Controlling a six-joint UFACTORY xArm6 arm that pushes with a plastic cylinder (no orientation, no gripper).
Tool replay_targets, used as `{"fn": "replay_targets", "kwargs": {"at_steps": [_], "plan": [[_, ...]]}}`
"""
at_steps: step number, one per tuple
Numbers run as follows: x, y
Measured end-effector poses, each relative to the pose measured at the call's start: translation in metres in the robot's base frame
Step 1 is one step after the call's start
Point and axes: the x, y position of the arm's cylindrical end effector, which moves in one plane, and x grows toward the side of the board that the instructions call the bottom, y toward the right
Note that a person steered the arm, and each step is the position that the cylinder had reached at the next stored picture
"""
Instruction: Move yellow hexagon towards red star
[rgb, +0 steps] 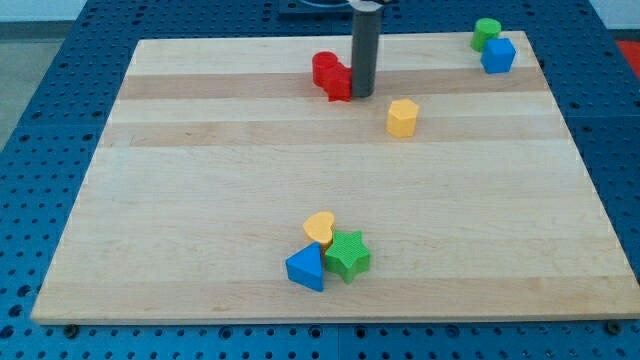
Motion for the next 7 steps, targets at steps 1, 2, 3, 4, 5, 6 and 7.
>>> {"fn": "replay_targets", "kwargs": {"at_steps": [1,2,3,4,5,6,7], "plan": [[0.000,-0.028],[0.003,-0.037],[0.011,-0.018],[0.012,0.043],[0.013,0.105],[0.030,0.147],[0.060,0.117]]}}
